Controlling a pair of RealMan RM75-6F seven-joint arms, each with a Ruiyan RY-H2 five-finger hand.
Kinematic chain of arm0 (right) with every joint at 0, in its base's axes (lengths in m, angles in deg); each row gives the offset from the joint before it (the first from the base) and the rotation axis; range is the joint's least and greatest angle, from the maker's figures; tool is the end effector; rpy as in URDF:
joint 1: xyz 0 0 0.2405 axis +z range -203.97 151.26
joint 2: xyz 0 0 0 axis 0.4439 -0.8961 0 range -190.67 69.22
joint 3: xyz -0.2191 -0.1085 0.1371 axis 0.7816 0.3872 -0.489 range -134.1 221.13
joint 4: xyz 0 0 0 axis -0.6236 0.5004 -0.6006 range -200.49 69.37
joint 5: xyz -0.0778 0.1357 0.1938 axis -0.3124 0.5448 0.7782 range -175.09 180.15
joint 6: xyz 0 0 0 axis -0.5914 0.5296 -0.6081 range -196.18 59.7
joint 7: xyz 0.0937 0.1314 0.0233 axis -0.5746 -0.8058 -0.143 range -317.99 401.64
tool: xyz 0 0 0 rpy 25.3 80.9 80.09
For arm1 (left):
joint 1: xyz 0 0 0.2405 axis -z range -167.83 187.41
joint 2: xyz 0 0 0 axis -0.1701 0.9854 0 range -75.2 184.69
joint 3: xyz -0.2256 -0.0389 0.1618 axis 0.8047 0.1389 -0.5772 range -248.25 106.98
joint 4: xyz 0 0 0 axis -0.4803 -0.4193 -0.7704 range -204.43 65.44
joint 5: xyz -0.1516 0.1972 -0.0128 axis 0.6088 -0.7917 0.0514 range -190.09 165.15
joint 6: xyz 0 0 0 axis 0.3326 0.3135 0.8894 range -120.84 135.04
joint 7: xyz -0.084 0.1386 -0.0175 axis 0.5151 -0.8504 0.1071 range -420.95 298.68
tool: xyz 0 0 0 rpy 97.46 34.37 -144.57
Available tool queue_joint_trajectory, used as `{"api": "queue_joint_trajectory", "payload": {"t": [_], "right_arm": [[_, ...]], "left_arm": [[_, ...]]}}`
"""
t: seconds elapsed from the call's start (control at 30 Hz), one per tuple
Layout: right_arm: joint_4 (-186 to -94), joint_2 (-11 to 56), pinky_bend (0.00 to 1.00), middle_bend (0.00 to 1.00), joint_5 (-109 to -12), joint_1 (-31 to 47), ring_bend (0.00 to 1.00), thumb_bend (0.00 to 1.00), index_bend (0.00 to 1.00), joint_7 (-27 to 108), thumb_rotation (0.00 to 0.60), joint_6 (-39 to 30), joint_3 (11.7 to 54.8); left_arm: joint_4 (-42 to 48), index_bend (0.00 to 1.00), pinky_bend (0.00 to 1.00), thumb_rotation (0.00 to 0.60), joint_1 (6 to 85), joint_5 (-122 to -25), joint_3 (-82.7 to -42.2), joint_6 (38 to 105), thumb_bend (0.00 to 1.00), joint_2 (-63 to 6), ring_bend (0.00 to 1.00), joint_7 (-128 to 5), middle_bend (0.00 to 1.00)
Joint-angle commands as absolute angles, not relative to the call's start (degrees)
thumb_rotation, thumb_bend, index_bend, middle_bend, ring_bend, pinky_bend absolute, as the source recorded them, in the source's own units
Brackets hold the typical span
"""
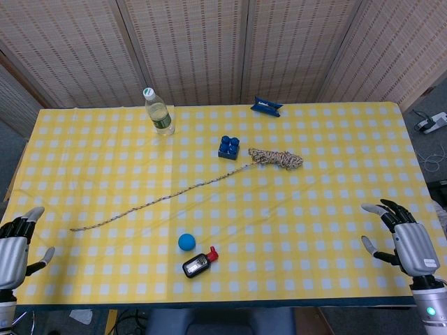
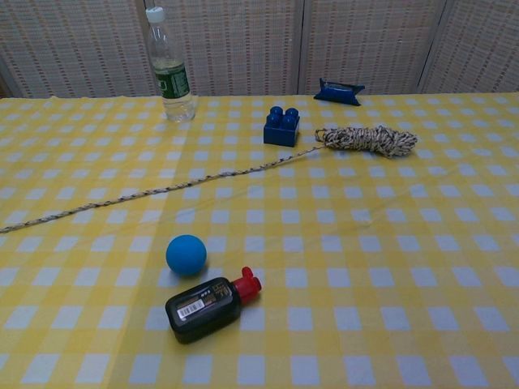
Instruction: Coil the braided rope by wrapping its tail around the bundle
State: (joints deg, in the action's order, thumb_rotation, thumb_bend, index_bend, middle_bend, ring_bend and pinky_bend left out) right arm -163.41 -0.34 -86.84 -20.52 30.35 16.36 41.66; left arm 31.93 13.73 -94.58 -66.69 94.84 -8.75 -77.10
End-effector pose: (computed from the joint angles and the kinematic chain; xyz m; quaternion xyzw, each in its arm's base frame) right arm -0.3216 -0.2044 0.1389 0.5742 -0.4449 0.4592 0.5113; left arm -0.3207 0.2010 0.1352 -0.5878 -0.3537 -0.3474 0.6393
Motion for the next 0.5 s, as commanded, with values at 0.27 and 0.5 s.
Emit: {"api": "queue_joint_trajectory", "payload": {"t": [0.27,0.5], "right_arm": [[-163.38,-0.29,0.17,0.29,-86.9,-19.86,0.14,0.29,0.25,30.65,0.6,15.18,41.48],[-164.19,-1.03,0.17,0.29,-86.96,-17.99,0.14,0.29,0.25,31.12,0.6,13.29,40.42]], "left_arm": [[31.73,0.14,0.19,0.6,13.81,-93.99,-66.63,94.48,0.28,-9.04,0.18,-77.27,0.16],[31.67,0.14,0.19,0.6,14.05,-93.77,-66.49,94.16,0.28,-9.06,0.18,-77.5,0.16]]}}
